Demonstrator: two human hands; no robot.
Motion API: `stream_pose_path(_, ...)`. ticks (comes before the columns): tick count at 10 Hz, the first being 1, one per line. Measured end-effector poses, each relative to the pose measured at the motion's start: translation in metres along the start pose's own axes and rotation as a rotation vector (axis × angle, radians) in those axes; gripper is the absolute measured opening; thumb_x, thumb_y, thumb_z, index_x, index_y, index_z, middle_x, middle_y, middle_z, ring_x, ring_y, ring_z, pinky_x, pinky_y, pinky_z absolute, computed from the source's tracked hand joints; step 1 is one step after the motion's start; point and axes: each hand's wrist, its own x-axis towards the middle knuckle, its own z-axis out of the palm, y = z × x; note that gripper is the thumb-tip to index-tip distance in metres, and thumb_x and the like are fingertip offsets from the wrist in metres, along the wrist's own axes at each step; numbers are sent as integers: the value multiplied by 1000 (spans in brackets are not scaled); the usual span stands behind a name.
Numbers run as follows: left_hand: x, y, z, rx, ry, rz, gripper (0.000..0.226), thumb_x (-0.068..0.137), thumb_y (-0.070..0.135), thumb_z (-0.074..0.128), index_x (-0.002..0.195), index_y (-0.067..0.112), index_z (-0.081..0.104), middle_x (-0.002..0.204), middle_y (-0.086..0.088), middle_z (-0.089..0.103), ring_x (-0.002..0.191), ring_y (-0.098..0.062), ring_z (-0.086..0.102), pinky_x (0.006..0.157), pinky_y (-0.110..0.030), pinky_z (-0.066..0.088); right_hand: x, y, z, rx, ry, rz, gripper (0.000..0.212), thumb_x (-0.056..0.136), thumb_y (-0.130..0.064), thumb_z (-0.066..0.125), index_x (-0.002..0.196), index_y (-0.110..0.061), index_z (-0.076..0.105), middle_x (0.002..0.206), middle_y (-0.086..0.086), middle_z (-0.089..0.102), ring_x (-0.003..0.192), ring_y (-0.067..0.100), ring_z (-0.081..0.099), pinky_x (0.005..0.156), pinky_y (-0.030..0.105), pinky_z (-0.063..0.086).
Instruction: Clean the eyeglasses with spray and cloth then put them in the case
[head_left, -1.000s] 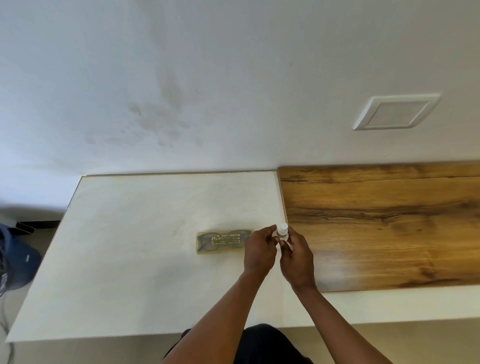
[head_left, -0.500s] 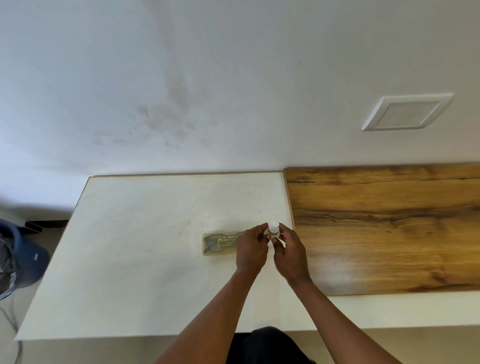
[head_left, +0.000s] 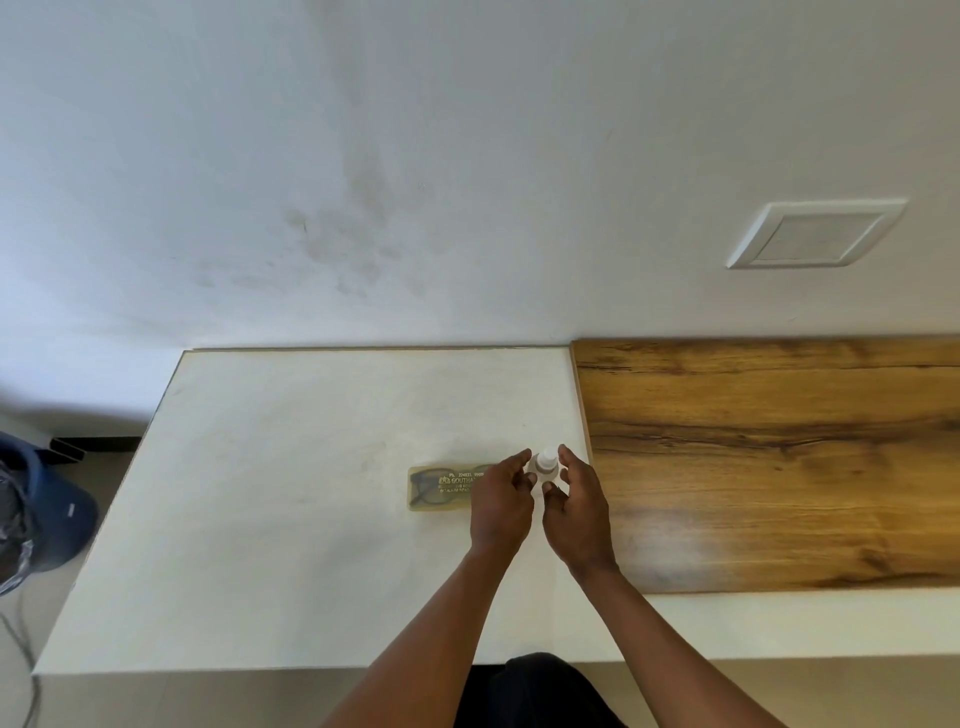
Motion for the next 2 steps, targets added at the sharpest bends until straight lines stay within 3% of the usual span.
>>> stream_pose_path(2,-7,-3,-13,-37,83,-20,30,92,6,49,120,8,59,120,-9,64,112,-18,58,89,-14,36,-12,1,0,-122,132,-1,38,87,2,52,124,-2,49,127,17,51,120,31,44,102,42,38)
